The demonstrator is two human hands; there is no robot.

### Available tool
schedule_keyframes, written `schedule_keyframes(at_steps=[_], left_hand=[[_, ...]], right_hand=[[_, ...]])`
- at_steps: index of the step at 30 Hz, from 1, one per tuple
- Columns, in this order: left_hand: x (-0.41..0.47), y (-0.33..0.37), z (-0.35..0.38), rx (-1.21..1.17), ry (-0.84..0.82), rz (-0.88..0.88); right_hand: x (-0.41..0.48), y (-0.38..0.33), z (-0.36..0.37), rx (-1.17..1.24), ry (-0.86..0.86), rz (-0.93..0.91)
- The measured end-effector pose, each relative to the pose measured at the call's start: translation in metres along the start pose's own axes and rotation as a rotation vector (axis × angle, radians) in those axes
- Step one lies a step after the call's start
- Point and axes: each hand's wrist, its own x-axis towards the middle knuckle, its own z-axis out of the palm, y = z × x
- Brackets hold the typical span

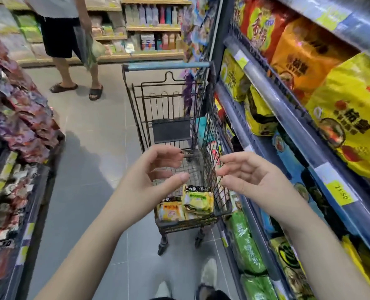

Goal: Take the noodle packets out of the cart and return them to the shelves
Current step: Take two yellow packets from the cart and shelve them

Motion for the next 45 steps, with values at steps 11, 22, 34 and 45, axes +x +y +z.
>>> schedule_keyframes(at_steps=[11, 22, 34, 45], left_hand=[[0.083, -0.035, 0.038, -0.033, 0.080, -0.132], [0.125, -0.114, 0.042, -0.054, 0.070, -0.319], [0.152, -0.296, 0.079, 0.151, -0.070, -0.729], [0.157, -0.413, 0.127, 0.123, -0.164, -1.118]], right_hand=[[0.110, 0.055, -0.059, 0.105, -0.104, 0.063], [0.154, 0.120, -0.060, 0.107, -0.115, 0.201], [0.162, 0.226, -0.048, 0.117, -0.040, 0.379], [0.167, 0.268, -0.060, 0.130, 0.008, 0.434]])
